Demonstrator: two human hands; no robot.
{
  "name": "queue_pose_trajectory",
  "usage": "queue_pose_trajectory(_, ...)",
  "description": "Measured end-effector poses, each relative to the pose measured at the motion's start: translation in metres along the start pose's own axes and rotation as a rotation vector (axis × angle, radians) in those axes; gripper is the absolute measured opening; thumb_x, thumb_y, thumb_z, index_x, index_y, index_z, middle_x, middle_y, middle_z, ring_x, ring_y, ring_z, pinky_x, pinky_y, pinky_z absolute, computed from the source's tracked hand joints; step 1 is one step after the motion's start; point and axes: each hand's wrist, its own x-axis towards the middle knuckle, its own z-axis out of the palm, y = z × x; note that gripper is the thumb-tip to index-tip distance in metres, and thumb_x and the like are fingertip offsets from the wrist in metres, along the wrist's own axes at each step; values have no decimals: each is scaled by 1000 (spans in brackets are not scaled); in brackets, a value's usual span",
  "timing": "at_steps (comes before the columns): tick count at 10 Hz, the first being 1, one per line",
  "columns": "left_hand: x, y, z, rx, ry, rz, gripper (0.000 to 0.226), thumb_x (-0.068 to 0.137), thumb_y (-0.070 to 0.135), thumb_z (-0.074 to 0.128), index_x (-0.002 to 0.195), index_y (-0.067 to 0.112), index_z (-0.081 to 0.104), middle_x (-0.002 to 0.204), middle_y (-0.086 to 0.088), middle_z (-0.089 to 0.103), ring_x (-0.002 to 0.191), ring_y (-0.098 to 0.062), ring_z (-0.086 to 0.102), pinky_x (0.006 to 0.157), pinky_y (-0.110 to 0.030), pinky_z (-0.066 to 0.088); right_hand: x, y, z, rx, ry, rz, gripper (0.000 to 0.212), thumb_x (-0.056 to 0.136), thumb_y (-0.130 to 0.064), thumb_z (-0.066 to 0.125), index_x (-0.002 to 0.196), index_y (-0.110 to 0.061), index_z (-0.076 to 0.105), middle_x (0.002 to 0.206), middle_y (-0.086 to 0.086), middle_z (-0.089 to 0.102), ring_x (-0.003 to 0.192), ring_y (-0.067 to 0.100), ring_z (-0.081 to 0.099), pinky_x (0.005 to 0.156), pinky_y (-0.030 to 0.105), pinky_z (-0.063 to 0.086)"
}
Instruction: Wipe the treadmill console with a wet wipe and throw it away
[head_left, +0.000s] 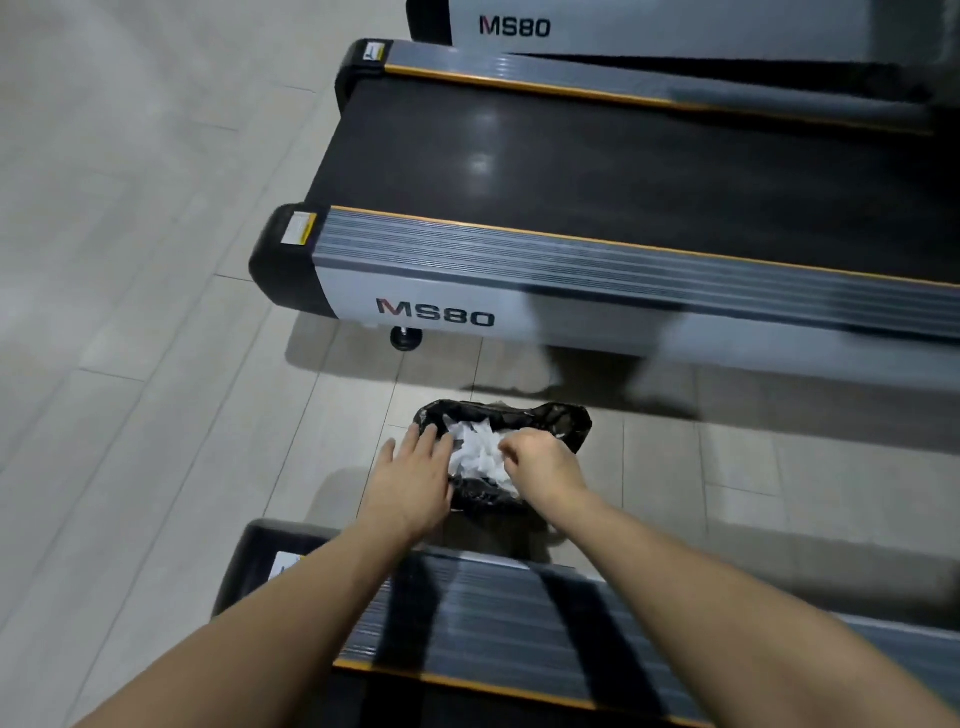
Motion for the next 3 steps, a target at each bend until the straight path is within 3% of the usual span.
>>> queue_pose_trajectory(1,33,-7,27,12,3,-25,64,105,39,39,162,20,19,173,-6,18,160,-28,12,127,-50,15,26,13,30,-73,-46,15,13,88,-12,56,84,-19,66,103,8,70,101,37,68,78,40,52)
queue_pose_trajectory(2,48,-11,43,12,4,-37,64,106,41,37,163,20,18,173,-6,18,160,-28,11,127,-49,15,29,20,47,-66,-101,20,35,95,-20,57,126,-22,72,131,5,70,119,34,65,98,39,52)
queue_pose_trajectory(3,39,-7,30,17,4,-36,63,107,43,35,163,20,19,172,-6,20,159,-28,13,126,-49,17,10,15,39,-45,-105,65,38,97,-23,54,132,-23,70,135,7,69,119,35,64,102,41,51)
